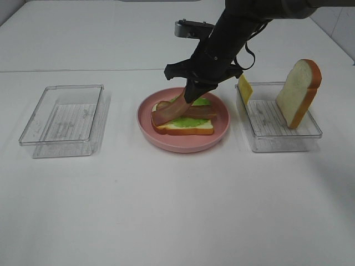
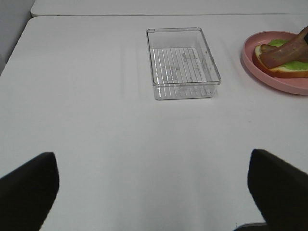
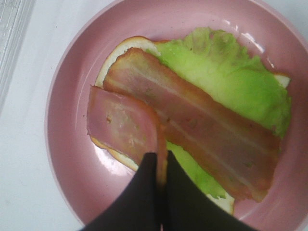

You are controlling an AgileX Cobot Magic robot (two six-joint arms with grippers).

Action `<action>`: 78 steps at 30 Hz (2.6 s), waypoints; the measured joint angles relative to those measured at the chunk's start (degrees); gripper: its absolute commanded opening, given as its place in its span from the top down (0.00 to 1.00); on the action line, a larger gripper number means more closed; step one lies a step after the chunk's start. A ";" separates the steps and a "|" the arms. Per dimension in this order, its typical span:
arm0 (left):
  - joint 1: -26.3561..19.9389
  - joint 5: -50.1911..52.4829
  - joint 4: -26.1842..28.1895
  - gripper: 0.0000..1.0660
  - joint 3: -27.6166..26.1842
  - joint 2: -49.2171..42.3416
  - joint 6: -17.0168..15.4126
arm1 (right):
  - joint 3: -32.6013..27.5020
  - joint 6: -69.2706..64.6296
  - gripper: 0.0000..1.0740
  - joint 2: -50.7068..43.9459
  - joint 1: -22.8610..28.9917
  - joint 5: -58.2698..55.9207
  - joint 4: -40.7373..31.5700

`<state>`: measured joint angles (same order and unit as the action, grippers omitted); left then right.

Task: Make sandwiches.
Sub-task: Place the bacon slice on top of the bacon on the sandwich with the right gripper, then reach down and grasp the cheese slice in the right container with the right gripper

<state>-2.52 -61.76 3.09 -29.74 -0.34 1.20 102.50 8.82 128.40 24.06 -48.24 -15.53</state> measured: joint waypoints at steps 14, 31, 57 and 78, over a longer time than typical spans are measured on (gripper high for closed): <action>0.00 0.00 0.00 0.04 0.00 0.00 0.00 | 0.06 -0.52 1.00 0.00 0.00 0.29 0.92; 0.00 0.00 0.00 0.04 0.00 0.00 0.00 | 0.06 -1.78 0.09 -1.78 0.00 0.29 3.15; 0.00 0.00 0.00 0.04 0.00 0.00 0.00 | 12.72 -14.44 0.10 -8.48 -7.68 -16.10 14.55; 0.00 0.00 0.00 0.04 0.00 0.00 0.00 | 22.92 -17.42 0.10 6.76 -9.17 -21.03 12.78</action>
<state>-2.52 -61.76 3.09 -29.74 -0.34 1.20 125.42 -8.59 135.16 14.90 -69.27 -2.75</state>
